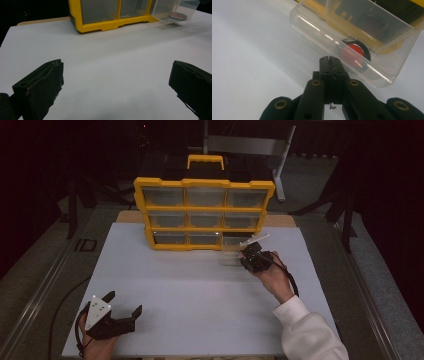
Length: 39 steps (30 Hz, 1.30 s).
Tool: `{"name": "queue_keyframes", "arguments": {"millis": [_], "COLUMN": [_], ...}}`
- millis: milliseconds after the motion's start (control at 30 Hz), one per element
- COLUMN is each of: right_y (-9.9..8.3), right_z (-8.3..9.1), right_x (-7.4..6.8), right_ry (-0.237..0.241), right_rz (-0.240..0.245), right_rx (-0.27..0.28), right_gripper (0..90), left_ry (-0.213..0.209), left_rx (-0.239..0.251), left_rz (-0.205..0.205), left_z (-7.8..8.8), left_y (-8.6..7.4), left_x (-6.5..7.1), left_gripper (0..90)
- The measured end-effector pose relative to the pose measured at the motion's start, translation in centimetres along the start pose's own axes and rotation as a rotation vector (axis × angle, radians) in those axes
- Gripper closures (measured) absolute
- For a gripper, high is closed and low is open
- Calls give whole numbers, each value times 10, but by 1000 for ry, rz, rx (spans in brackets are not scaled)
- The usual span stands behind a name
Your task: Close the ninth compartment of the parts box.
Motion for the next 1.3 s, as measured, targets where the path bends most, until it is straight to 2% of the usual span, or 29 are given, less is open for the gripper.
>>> {"name": "queue_keyframes", "arguments": {"millis": [500,1300], "right_y": [-5,0], "right_z": [-10,-22], "right_x": [1,6], "right_ry": [-2,-15], "right_rz": [-2,-26], "right_rx": [-28,-28], "right_gripper": [899,899], "left_ry": [2,-1], "left_rx": [-2,-1], "left_rz": [-1,3], "left_z": [0,-1], "left_y": [0,-1], "left_x": [0,0], "left_gripper": [0,0]}}
Point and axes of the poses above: each handheld gripper's, and its own axes: z roughly backward along the jaws, y roughly out of its top, x roughly to its right, the point moved 10 cm from there along -z, roughly forward along the jaws, and after that the axes turned 9 degrees about x, right-handed, at the moved point
